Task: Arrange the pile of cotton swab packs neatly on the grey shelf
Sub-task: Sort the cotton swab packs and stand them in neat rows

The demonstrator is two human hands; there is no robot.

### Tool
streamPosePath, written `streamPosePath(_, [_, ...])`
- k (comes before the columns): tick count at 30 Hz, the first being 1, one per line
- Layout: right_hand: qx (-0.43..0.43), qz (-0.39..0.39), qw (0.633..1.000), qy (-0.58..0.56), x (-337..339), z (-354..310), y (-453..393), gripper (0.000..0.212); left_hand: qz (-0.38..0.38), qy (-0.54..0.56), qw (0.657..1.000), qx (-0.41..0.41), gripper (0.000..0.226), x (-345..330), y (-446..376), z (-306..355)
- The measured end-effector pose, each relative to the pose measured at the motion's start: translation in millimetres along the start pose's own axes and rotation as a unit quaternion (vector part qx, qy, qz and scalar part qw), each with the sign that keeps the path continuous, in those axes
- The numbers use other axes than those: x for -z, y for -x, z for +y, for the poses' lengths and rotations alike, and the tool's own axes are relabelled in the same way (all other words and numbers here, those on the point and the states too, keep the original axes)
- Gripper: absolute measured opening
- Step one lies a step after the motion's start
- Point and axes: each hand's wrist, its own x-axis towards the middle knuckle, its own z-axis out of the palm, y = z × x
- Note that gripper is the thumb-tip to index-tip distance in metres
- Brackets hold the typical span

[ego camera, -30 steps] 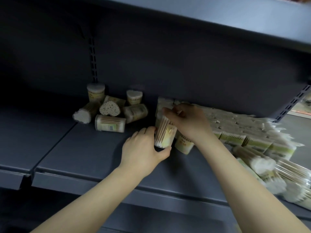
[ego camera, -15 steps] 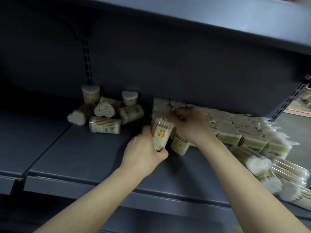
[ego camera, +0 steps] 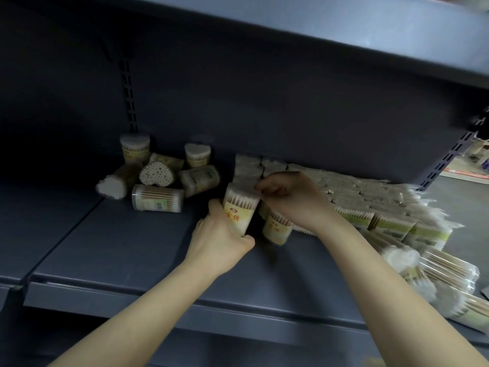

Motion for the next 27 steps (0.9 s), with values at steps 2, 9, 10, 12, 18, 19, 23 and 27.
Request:
streamPosePath(2, [0.010,0.001,1.000,-0.010,1,2,-1,0.027,-0.007,0.014,1.000,-0.002,0.045,2,-1,1])
streamPosePath(9, [0.031,0.016,0.999,-0.024,4,6,-3,0.020,-0.013,0.048,0.997,-0.055,0.035,4,-2,-2])
streamPosePath(10, [0.031,0.015,0.999,-0.027,5,6,-3,0.019,-0.014,0.052,0.996,-0.065,0.033,5,-1,-2])
streamPosePath(12, [0.033,0.009,0.999,-0.034,7,6,-3,0.018,-0.019,0.055,0.995,-0.082,0.032,6,0,-2])
streamPosePath(18, [0.028,0.023,0.998,-0.052,7,9,-2,0.019,-0.052,0.079,0.990,-0.106,0.037,7,-1,-7])
streamPosePath(19, [0.024,0.025,0.998,-0.050,7,10,-2,0.019,-0.054,0.085,0.989,-0.109,0.037,8,-1,-8])
streamPosePath(23, [0.007,0.040,0.998,-0.054,6,15,-3,0.019,-0.066,0.136,0.983,-0.106,0.040,9,1,-9])
streamPosePath(27, [0.004,0.041,0.997,-0.064,5,17,-2,0.018,-0.066,0.134,0.982,-0.117,0.037,6,1,-13])
